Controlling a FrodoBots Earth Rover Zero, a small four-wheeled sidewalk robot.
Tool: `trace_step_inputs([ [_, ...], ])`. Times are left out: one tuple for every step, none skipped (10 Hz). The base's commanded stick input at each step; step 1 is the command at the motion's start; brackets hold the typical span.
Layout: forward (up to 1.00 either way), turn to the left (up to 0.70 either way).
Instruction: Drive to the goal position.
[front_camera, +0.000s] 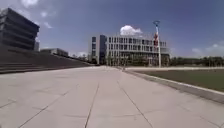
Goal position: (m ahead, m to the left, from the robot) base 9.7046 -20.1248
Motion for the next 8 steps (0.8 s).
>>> trace_step_inputs([
  [0.3,0.01],
  [0.3,0.01],
  [0.3,0.01],
  [0.3,0.01],
  [0.3,0.01],
  [0.3,0.01],
  [0.3,0.01],
  [0.3,0.01],
])
